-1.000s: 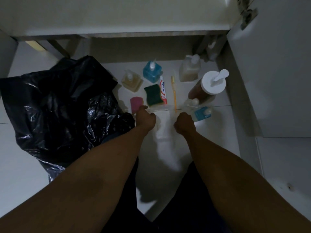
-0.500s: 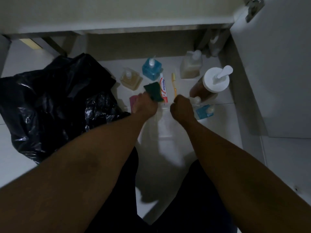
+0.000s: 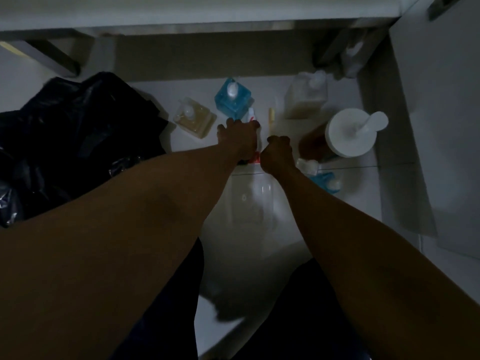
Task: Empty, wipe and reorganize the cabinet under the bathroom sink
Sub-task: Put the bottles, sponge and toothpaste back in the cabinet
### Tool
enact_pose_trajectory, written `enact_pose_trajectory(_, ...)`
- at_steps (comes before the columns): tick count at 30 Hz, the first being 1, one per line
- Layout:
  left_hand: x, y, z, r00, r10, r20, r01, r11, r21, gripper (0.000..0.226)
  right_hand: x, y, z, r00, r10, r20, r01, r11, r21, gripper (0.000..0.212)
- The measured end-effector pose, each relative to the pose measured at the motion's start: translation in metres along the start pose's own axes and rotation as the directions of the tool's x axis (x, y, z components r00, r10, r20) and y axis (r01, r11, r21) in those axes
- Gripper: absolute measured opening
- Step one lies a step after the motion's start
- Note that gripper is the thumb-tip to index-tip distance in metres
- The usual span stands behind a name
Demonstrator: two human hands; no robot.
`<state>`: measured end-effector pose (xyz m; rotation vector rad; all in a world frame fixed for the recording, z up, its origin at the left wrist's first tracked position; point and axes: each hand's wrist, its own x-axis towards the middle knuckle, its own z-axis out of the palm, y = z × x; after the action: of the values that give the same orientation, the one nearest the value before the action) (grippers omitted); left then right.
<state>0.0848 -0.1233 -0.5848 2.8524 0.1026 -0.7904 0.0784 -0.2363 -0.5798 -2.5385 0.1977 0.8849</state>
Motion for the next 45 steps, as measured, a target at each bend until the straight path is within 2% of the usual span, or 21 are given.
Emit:
enact_pose_trajectory(3, 0.007, 0.007, 0.000, 1.000, -0.013, -0.014, 0.013, 1.000, -0.004, 0.052, 0.004, 0.003, 0.002, 0.999, -0.024, 0.023, 0.027, 0.989, -0.143, 0.045)
enact_pose_trajectory(5, 0.012, 0.011, 0.000, 1.000, -0.022, -0.020, 0.022, 1.000, -0.008, 0.047, 0.005, 0.004, 0.001, 1.000, -0.011, 0.014, 0.013, 0.986, -0.164, 0.038)
enact_pose_trajectory(9, 0.014, 0.017, 0.000, 0.994, -0.065, -0.087, 0.051, 0.987, -0.151, 0.042, 0.005, 0.003, 0.000, 0.999, -0.029, -0.039, 0.026, 0.996, -0.083, 0.041)
enact_pose_trajectory(11, 0.011, 0.019, 0.000, 0.984, -0.083, -0.160, 0.038, 0.964, -0.264, 0.036, 0.002, 0.004, -0.002, 0.988, -0.068, -0.142, 0.062, 0.997, -0.042, 0.034)
enact_pose_trajectory(13, 0.005, 0.023, -0.002, 0.961, -0.087, -0.263, -0.017, 0.928, -0.371, 0.029, -0.001, 0.004, -0.003, 0.965, -0.137, -0.223, 0.133, 0.991, -0.036, 0.026)
enact_pose_trajectory(16, -0.007, 0.028, -0.019, 0.921, -0.058, -0.384, -0.130, 0.885, -0.447, 0.020, -0.013, -0.001, -0.011, 0.924, -0.097, -0.369, 0.144, 0.984, 0.103, 0.024)
enact_pose_trajectory(18, -0.018, 0.029, -0.036, 0.895, -0.055, -0.442, -0.190, 0.852, -0.489, 0.016, -0.023, -0.008, -0.021, 0.906, -0.129, -0.403, 0.180, 0.980, 0.090, 0.026)
enact_pose_trajectory(21, -0.037, 0.024, -0.050, 0.867, -0.099, -0.488, -0.203, 0.824, -0.528, 0.011, -0.041, -0.009, -0.028, 0.886, -0.150, -0.439, 0.258, 0.946, 0.197, 0.034)
enact_pose_trajectory(23, -0.053, 0.017, -0.051, 0.863, -0.143, -0.485, -0.189, 0.799, -0.571, 0.009, -0.056, -0.010, -0.029, 0.859, -0.186, -0.477, 0.324, 0.919, 0.224, 0.031)
enact_pose_trajectory(25, -0.075, 0.014, -0.048, 0.879, -0.203, -0.431, -0.193, 0.676, -0.711, 0.011, -0.072, -0.013, -0.030, 0.851, -0.166, -0.497, 0.343, 0.894, 0.288, 0.029)
enact_pose_trajectory(26, -0.086, 0.012, -0.046, 0.888, -0.217, -0.406, -0.170, 0.664, -0.728, 0.011, -0.080, -0.013, -0.029, 0.859, -0.152, -0.490, 0.342, 0.881, 0.327, 0.027)
enact_pose_trajectory(27, -0.097, 0.009, -0.041, 0.903, -0.223, -0.367, -0.113, 0.701, -0.705, 0.009, -0.088, -0.011, -0.028, 0.868, -0.137, -0.477, 0.333, 0.874, 0.355, 0.027)
enact_pose_trajectory(29, -0.118, 0.004, -0.025, 0.923, -0.270, -0.275, -0.024, 0.671, -0.741, 0.012, -0.106, -0.003, -0.021, 0.893, -0.116, -0.435, 0.301, 0.872, 0.386, 0.030)
enact_pose_trajectory(32, -0.136, -0.001, 0.002, 0.931, -0.334, -0.148, 0.062, 0.545, -0.836, 0.044, -0.127, 0.012, -0.003, 0.924, -0.112, -0.366, 0.274, 0.862, 0.427, 0.037)
enact_pose_trajectory(34, -0.143, -0.002, 0.017, 0.954, -0.288, -0.082, 0.074, 0.495, -0.866, 0.076, -0.135, 0.022, 0.010, 0.946, -0.107, -0.305, 0.236, 0.875, 0.423, 0.042)
enact_pose_trajectory(35, -0.146, -0.002, 0.023, 0.966, -0.255, -0.049, 0.085, 0.488, -0.868, 0.083, -0.137, 0.027, 0.017, 0.955, -0.108, -0.277, 0.219, 0.885, 0.410, 0.045)
enact_pose_trajectory(38, -0.148, -0.001, 0.035, 0.968, -0.251, 0.019, 0.152, 0.521, -0.840, 0.069, -0.139, 0.039, 0.035, 0.971, -0.118, -0.208, 0.188, 0.914, 0.360, 0.046)
enact_pose_trajectory(41, -0.141, 0.001, 0.042, 0.962, -0.269, 0.047, 0.192, 0.544, -0.817, 0.060, -0.134, 0.041, 0.041, 0.974, -0.105, -0.200, 0.159, 0.949, 0.273, 0.030)
enact_pose_trajectory(45, -0.132, -0.001, 0.049, 0.969, -0.247, 0.020, 0.169, 0.599, -0.783, 0.048, -0.124, 0.039, 0.042, 0.979, -0.097, -0.178, 0.133, 0.971, 0.198, 0.015)
